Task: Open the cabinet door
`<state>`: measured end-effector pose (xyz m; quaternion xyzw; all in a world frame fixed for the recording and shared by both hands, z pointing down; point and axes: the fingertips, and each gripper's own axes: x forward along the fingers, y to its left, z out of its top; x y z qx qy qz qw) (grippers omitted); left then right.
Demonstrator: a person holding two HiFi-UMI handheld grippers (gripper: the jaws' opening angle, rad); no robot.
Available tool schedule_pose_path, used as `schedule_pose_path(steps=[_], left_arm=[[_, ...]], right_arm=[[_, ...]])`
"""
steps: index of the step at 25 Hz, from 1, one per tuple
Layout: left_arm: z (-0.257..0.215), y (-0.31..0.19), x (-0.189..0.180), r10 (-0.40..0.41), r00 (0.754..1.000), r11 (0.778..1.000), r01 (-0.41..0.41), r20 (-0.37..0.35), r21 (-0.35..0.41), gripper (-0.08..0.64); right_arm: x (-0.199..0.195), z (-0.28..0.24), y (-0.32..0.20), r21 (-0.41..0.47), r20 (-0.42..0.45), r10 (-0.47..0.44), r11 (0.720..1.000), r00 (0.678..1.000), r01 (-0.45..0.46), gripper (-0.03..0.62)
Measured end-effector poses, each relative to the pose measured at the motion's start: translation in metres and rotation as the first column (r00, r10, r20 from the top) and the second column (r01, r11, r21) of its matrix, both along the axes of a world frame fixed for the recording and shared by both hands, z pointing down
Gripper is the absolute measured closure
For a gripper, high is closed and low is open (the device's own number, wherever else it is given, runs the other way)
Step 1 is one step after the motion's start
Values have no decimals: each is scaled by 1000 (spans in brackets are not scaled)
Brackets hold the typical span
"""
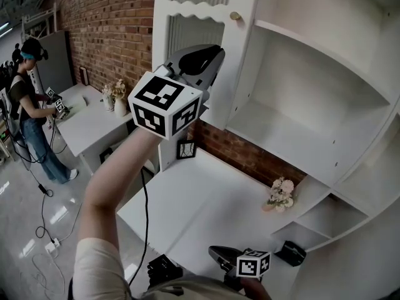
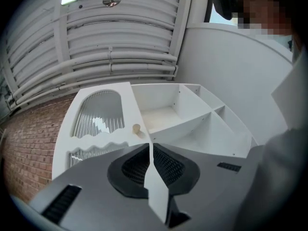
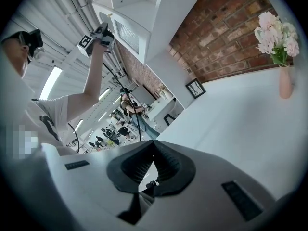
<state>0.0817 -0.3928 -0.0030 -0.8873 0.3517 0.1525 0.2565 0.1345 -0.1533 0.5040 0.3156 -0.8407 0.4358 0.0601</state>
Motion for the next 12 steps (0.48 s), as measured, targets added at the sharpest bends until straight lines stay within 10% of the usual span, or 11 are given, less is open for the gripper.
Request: schedule_pose_path(steps=[4, 7, 12], left_arm=[[-19, -4, 8, -6, 1000, 999, 6, 12, 37, 526], [-33, -9, 19, 2, 1000, 999, -3, 21, 42, 302], [-57, -33, 28, -49, 999, 997, 48, 18, 56, 302]], right_arm=[[-3, 0, -2, 4, -6, -7, 1000, 1000, 7, 569], [-2, 0, -2, 2, -4, 7, 1000, 1000, -7, 569], [1, 0, -6, 3, 6, 34, 999, 999, -34, 569]])
